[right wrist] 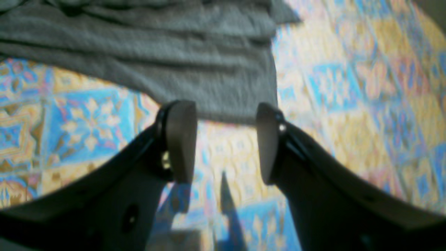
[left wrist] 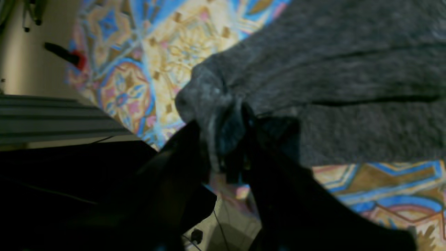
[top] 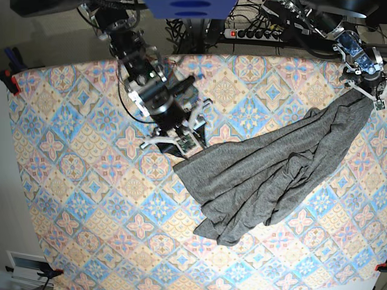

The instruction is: Layout the t-shirt on the table in an organized manner, then fold the t-shirt properly

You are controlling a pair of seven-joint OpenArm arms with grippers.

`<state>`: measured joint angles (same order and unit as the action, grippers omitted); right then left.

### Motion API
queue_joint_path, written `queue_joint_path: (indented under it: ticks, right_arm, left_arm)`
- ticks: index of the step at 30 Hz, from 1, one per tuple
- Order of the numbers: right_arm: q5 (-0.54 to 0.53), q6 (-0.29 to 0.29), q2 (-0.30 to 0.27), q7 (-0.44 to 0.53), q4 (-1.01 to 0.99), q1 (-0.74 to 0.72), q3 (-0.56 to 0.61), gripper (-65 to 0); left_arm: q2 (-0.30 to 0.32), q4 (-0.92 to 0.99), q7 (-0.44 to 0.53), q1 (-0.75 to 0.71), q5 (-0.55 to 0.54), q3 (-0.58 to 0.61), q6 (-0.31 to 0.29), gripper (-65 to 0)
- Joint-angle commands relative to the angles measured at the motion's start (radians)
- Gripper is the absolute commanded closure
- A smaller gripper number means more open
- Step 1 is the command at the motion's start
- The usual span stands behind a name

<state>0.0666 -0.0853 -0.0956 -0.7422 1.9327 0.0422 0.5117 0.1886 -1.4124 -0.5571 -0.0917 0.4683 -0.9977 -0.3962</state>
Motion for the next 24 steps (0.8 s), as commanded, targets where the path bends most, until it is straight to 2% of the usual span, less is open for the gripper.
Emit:
queue_joint_path:
  ticks: [1,11,16,22,24]
  right_arm:
    - [-0.004,-0.001,0.004,0.011,-0.013,-0.025,0.008,-26.8]
    - [-0.003,-0.001,0.006,0.031,-0.384,-0.054,0.048,-26.8]
    - [-0.003,-0.001,0.006,0.059,-0.439,-0.117,0.135,-26.8]
    - [-0.004,0.002,0.006,0.071,-0.453,-0.118,0.130,-26.8]
    - [-0.003,0.020,0.006,0.086,-0.447,-0.121,0.130,-26.8]
  left_arm:
    - [0.024,-0.018,0.018,0.005,0.000,-0.003,0.009,-3.0]
    - [0.022,-0.018,0.018,0.005,0.000,-0.003,0.009,-3.1]
    - [0.022,-0.018,0.016,0.005,0.000,-0.003,0.009,-3.1]
    - [0.021,-0.018,0.016,0.004,0.000,-0.003,0.009,-3.1]
    - [0.021,-0.018,0.016,0.004,0.000,-0.003,0.009,-3.1]
